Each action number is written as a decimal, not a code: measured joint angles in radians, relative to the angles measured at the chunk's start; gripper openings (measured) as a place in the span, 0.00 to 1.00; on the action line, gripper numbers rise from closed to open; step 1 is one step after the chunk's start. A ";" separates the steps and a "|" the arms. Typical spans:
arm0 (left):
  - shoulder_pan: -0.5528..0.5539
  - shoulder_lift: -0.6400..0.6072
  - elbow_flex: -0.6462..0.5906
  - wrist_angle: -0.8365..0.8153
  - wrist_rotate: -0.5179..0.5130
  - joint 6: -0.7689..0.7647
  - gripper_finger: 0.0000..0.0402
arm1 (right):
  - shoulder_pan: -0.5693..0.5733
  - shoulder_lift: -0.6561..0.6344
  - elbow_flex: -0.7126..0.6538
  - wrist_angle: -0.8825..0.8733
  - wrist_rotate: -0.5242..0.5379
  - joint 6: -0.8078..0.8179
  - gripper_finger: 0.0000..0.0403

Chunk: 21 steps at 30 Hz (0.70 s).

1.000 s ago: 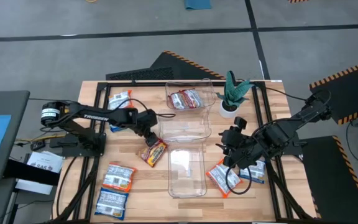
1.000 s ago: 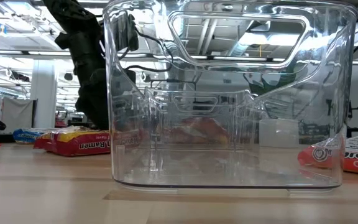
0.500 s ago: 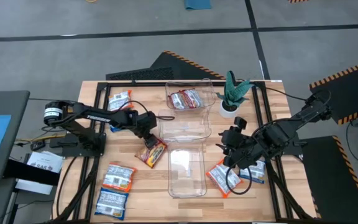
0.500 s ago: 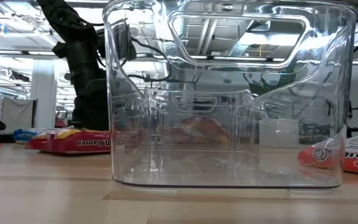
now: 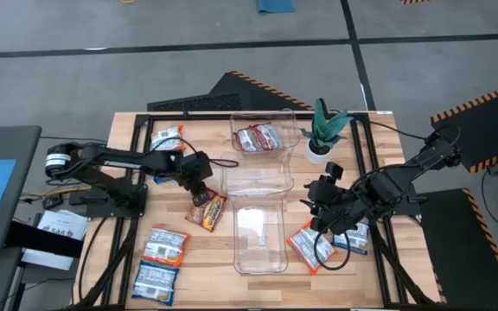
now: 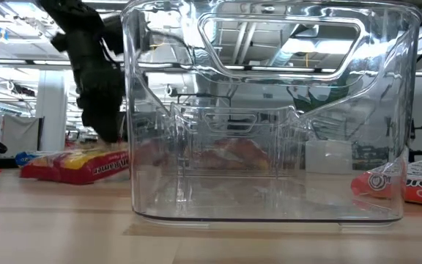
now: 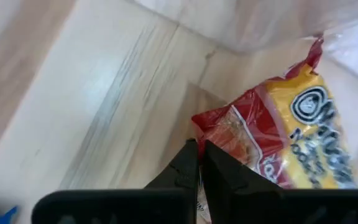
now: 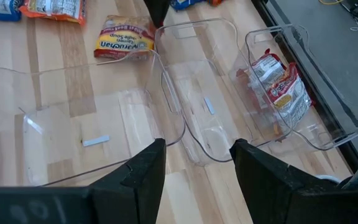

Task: Sort Maruchan noodles
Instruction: Put the red noodle pack into the top transparent bin

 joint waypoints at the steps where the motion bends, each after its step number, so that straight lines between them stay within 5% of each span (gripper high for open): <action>1: -0.003 -0.031 0.000 -0.011 0.000 0.000 0.00 | 0.000 0.000 0.000 0.000 0.000 0.000 0.52; 12: -0.031 -0.398 0.034 -0.096 -0.055 -0.089 0.00 | 0.000 0.000 0.000 0.000 0.000 -0.001 0.52; 21: -0.031 -0.405 0.289 -0.171 -0.213 0.035 0.00 | 0.000 0.000 0.000 0.003 0.001 -0.003 0.52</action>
